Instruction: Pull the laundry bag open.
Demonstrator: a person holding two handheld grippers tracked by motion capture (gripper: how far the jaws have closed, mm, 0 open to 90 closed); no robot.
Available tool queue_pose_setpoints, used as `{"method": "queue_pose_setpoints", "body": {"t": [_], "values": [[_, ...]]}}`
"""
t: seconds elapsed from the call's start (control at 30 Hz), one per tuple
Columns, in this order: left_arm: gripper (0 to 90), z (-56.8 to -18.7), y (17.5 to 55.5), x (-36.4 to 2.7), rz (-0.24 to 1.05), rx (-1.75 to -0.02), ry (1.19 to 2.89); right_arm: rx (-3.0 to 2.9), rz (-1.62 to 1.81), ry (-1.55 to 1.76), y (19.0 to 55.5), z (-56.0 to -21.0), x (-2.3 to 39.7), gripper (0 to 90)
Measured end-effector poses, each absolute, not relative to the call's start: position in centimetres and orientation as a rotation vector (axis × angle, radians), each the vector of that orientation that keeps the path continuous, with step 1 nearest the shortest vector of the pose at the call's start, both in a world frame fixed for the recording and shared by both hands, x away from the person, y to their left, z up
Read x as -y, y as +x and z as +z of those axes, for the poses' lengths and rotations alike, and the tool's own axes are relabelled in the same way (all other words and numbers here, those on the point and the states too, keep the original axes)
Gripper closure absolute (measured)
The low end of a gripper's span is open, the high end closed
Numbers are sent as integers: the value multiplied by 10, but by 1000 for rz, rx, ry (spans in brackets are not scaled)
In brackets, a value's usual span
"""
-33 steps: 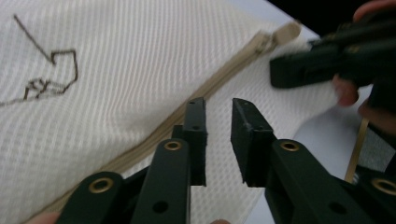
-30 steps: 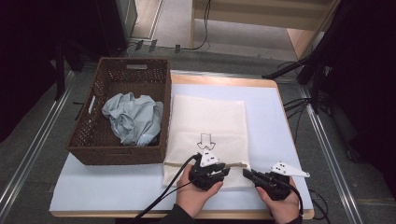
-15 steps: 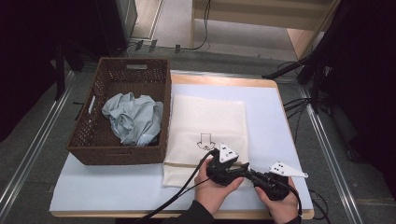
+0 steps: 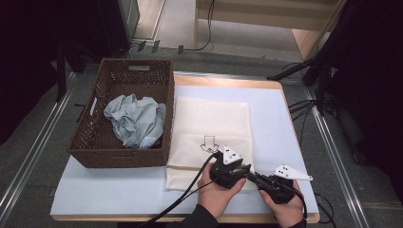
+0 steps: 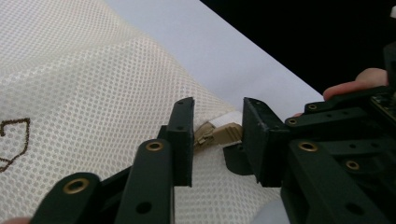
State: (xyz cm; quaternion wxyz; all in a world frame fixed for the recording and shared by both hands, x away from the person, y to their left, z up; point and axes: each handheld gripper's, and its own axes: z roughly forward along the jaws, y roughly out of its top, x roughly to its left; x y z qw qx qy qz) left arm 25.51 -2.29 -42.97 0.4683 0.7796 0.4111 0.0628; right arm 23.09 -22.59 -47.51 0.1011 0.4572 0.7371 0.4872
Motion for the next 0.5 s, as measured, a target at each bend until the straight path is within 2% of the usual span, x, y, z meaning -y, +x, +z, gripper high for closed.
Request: {"method": "queue_pose_setpoints", "body": {"t": [0.1,0.17,0.27,0.5], "values": [[767,-431,256,16,110,-1009,1904,-2178,1435,1359,231,-475,226,863],[852,-435,259,11,75,-1021,1901,-2176,1438,1354,231,-475,226,863],[870,-440,260,7,24,-1025,1888,-2175,1438,1351,231,-475,226,863],[859,-446,261,9,-7,-1021,1895,-2174,1440,1347,230,-474,226,863]]}}
